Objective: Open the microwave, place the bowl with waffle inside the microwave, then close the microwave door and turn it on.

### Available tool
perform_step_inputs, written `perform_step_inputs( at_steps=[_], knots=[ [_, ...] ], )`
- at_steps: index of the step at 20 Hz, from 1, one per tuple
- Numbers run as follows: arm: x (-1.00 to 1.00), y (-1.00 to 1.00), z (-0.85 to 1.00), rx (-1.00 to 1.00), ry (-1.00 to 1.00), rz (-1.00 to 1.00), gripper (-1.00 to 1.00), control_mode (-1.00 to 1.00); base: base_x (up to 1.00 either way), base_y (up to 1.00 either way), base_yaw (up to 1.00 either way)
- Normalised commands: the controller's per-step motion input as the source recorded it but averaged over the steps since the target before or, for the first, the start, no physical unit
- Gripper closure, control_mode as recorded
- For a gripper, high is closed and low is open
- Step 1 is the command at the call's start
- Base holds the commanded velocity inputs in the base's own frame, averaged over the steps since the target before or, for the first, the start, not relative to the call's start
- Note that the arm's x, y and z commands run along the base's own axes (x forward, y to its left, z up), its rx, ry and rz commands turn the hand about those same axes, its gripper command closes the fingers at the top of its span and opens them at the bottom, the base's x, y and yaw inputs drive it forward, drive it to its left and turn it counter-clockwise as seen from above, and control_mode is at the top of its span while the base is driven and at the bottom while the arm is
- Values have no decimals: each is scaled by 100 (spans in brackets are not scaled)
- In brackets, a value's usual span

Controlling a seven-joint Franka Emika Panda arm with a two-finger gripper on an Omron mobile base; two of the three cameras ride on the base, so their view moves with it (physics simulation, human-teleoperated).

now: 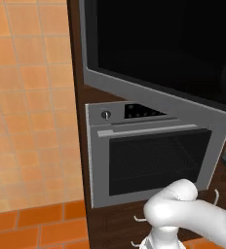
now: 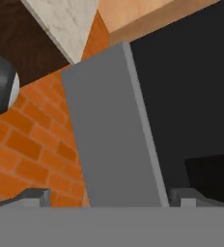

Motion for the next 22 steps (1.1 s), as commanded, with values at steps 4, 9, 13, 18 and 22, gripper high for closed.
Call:
perform_step_inputs(
  at_steps=[4,9,13,18,22],
  knots=[
    [-95,78,0,0,-6,29,-100,-100,0,0,0],
    [-60,38,-3,14,-8,19,-100,-100,0,0,0],
    [-25,-53,0,5,-8,8,-100,-100,0,0,0],
    [1,-100,-4,-10,0,-12,-100,-100,0,0,0],
    [5,-90,-53,-36,-19,-55,-100,-100,0,0,0]
  ],
)
